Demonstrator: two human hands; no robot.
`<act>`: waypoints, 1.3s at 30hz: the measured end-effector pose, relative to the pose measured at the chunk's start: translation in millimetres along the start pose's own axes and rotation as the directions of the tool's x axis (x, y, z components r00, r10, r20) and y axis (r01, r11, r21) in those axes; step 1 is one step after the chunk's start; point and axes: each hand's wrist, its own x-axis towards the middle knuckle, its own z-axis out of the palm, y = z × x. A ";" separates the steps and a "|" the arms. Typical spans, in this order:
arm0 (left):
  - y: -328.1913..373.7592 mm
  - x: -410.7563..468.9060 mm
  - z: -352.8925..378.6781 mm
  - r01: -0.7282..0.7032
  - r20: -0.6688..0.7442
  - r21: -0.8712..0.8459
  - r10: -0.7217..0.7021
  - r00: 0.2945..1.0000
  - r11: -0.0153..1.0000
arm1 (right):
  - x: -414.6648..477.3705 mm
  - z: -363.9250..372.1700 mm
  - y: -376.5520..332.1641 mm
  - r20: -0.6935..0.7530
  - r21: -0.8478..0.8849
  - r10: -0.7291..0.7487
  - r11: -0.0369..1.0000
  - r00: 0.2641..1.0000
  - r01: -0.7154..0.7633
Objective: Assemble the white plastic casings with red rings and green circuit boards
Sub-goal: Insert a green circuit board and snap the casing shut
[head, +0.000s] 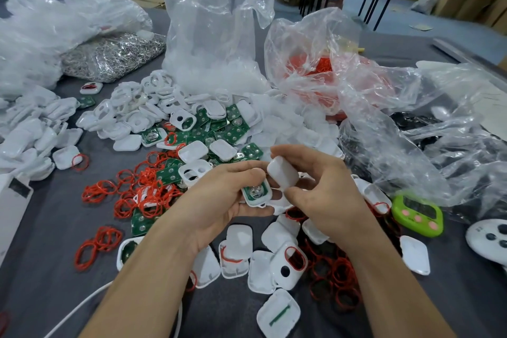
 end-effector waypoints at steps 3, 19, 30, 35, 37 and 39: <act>1.0 0.4 0.6 0.006 -0.042 0.000 -0.006 0.999 1.000 | 1.9 -8.8 5.4 -0.036 -0.061 0.041 0.997 0.998 -0.044; 2.8 -5.9 7.6 0.024 0.042 0.006 -0.024 0.999 1.000 | -2.3 12.6 -13.9 -0.140 0.009 0.225 0.974 0.964 -0.226; 3.0 -6.1 8.2 0.010 0.107 0.011 -0.011 0.994 1.000 | -1.3 12.1 -11.7 -0.175 -0.121 0.248 0.955 0.953 -0.271; 2.7 -6.0 3.3 0.033 0.168 -0.075 -0.020 0.986 0.997 | -0.3 10.5 -6.7 -0.213 -0.137 0.236 0.954 0.948 -0.268; 2.7 -6.2 1.0 0.030 0.201 -0.102 -0.009 0.979 0.994 | -0.5 10.4 -6.0 -0.217 -0.116 0.229 0.959 0.949 -0.258; 2.1 -6.8 -1.4 0.013 0.232 -0.109 0.013 0.973 0.994 | -0.3 11.5 -5.9 -0.212 -0.078 0.226 0.966 0.951 -0.247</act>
